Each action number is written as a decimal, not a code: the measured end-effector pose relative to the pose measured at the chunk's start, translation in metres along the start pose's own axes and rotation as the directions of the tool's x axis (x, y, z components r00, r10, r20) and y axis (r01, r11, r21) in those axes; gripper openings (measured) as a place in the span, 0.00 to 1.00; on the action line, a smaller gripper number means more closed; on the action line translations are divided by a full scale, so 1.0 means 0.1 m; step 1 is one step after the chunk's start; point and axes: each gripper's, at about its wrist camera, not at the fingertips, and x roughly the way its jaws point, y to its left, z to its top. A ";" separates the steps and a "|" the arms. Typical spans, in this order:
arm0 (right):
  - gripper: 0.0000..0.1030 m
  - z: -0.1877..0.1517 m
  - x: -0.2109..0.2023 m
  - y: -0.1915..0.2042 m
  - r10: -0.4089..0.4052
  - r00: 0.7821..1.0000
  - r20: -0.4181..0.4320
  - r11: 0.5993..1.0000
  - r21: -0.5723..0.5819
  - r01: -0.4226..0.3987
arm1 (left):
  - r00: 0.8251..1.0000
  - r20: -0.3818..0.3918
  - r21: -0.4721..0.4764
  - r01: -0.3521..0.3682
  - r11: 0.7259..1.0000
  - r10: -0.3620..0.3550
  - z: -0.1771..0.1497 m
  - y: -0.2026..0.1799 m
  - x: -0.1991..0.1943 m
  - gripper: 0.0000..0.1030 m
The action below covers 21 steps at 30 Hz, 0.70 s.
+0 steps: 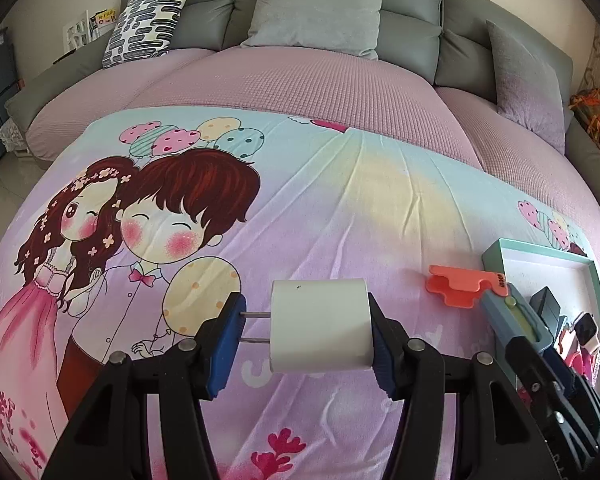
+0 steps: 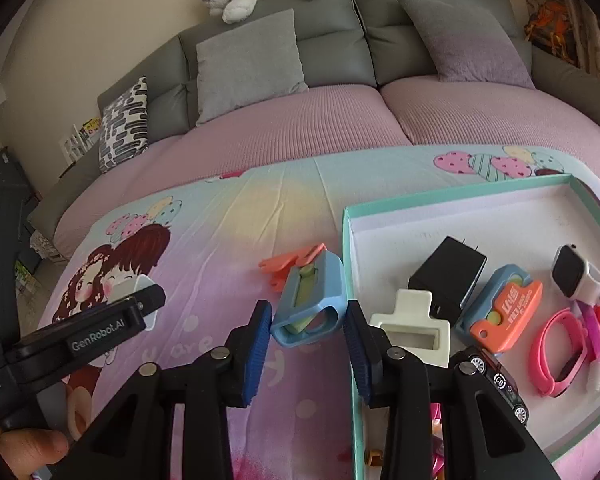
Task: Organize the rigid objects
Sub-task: 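Lift the blue holder with the right tool while the left tool holds the adapter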
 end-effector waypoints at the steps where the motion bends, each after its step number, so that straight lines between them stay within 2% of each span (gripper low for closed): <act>1: 0.38 -0.01 0.03 -0.01 0.006 1.000 -0.019 1.000 0.000 -0.006 | 1.000 -0.003 0.008 -0.002 1.000 0.002 0.00 -0.01 0.01 0.57; 8: 0.38 -0.05 0.02 0.04 -0.023 0.998 -0.054 0.999 -0.048 0.020 | 0.998 -0.028 0.023 -0.048 0.999 0.049 -0.02 0.02 0.07 0.57; 14: 0.38 -0.09 0.00 0.23 0.027 0.997 -0.067 0.995 -0.090 -0.033 | 0.996 -0.040 0.002 -0.080 0.997 0.080 -0.04 0.13 0.09 0.57; 17: 0.37 -0.17 0.11 0.36 0.065 0.990 -0.127 0.990 -0.119 -0.080 | 0.997 -0.042 -0.003 -0.067 0.998 0.067 -0.04 0.14 0.09 0.57; 21: 0.37 -0.28 0.26 0.45 0.021 0.983 -0.181 0.984 -0.169 -0.052 | 0.997 -0.045 -0.006 -0.058 0.998 0.058 -0.03 0.16 0.09 0.57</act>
